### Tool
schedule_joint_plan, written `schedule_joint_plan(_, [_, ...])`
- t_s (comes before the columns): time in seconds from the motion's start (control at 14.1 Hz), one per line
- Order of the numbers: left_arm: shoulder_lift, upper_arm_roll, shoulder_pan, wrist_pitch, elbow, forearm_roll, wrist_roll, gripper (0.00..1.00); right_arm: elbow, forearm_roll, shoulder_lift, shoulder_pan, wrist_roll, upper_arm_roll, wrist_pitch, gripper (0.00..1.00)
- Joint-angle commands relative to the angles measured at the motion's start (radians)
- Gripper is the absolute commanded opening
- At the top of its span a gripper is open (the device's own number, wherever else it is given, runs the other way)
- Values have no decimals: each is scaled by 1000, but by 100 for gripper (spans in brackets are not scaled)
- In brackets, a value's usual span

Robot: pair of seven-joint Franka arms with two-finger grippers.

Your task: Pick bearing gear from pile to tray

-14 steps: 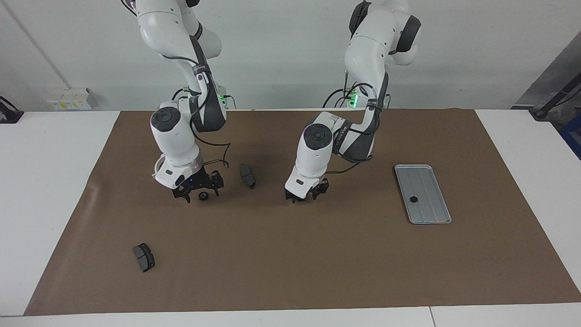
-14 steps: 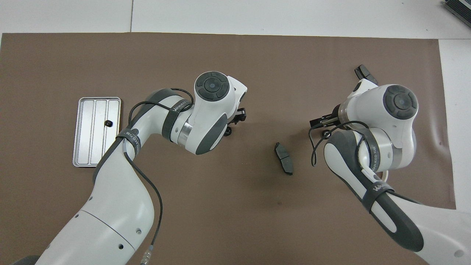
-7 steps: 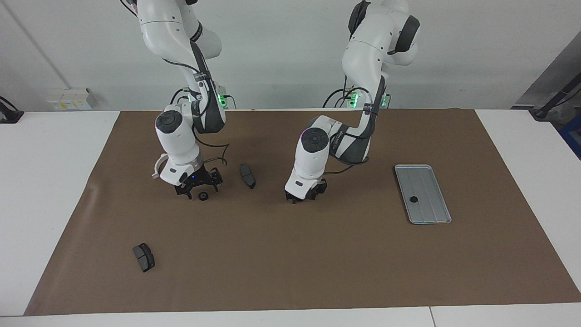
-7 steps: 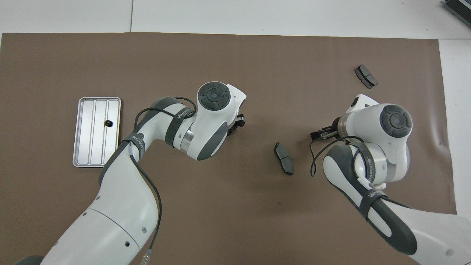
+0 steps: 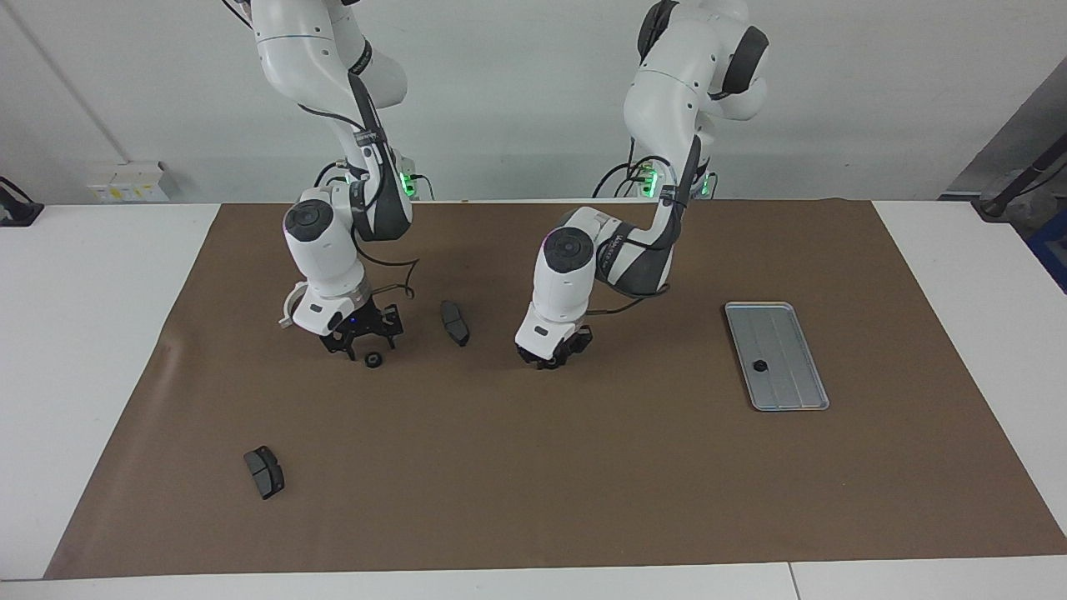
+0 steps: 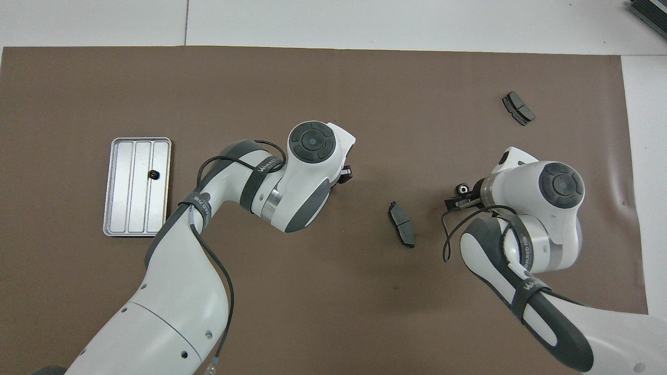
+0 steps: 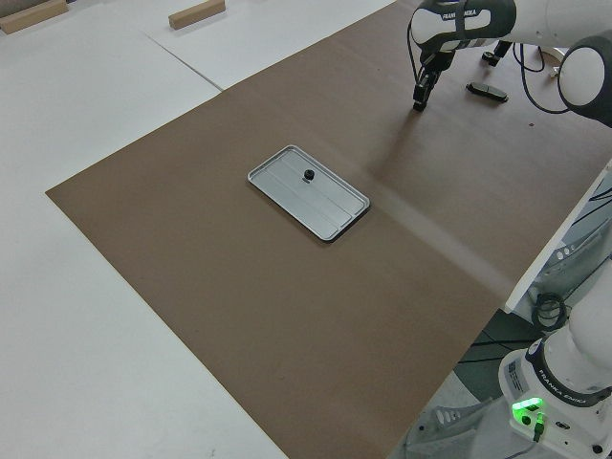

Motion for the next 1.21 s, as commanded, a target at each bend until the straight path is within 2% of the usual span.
schedule_joint_plan(0.0, [-20,12,-19,25,-47,13,-20,17,-29,31,-26,-1,-34,-5,23,59])
schedule_joint_plan(0.14, [-20,12,-15,25,-46,13,-17,0,-29,31,-22,-1,-33,-5,49,57])
schedule_joint_plan(0.28, [-20,14,10,3,-14,7,-11,0,-29,31,-20,-1,-32,-5,50,55])
schedule_joint_plan(0.5, [-46,14,130,-47,20,16,18,0,-29,80,-20,-1,-32,-5,53,54])
schedule_joint_plan(0.92, [-167,14,389,-164,-29,2,369,0,-29,80,-18,-1,-60,-6,55,52])
schedule_joint_plan(1.14, [-245,14,503,-161,-165,1,613,0,-29,80,-15,-1,-52,-9,55,32])
